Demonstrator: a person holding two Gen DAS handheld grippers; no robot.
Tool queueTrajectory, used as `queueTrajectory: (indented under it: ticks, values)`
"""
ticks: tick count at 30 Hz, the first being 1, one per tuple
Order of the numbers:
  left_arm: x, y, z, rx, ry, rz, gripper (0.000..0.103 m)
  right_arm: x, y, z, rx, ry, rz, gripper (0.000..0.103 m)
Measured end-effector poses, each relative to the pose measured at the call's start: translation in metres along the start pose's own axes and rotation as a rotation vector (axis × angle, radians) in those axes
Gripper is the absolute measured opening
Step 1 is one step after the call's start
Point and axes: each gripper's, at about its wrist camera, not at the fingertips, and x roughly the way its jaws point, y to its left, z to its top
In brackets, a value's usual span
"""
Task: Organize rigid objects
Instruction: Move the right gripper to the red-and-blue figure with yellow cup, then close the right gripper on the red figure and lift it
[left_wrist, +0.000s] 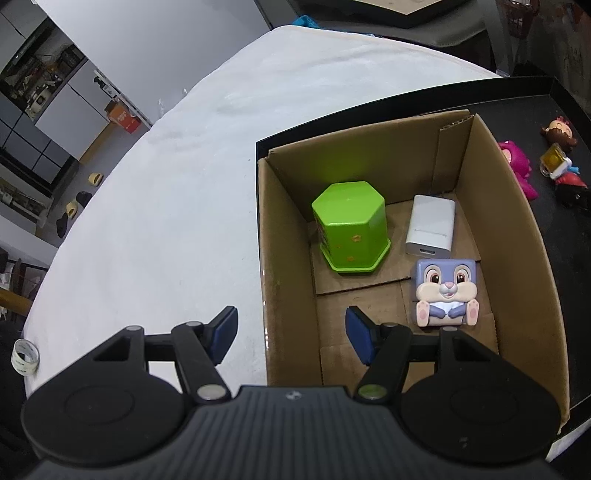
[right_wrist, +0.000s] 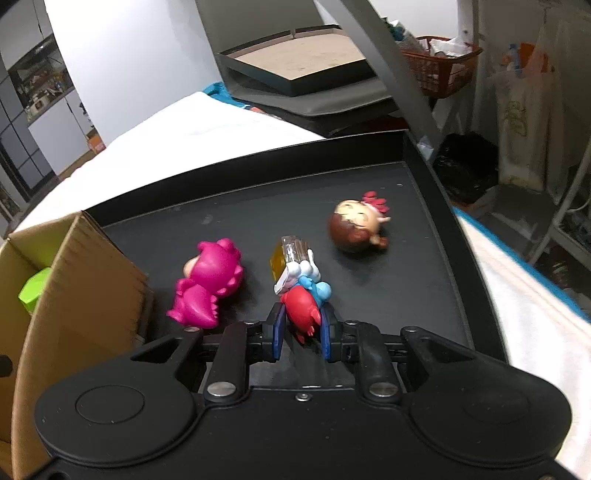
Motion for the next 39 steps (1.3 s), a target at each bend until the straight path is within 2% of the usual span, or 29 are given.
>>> queueTrajectory:
  ticks: [11,27,39]
  values:
    - [-0.005,0.002,0.000,-0.020,-0.010,-0.007,0.063,-0.007,-0.011,-0.002,0.043,0.011,-0.032,0.019]
    - [-0.007,0.021,-0.009,-0.088,-0.022,-0.075,0.063,-0.044,0.019,0.012,-0.035,-0.039,-0.068,0.019]
    - [-0.005,0.041,-0.019,-0.152,-0.032,-0.149,0.063,-0.074,0.056,0.020,-0.117,-0.057,-0.054,0.019]
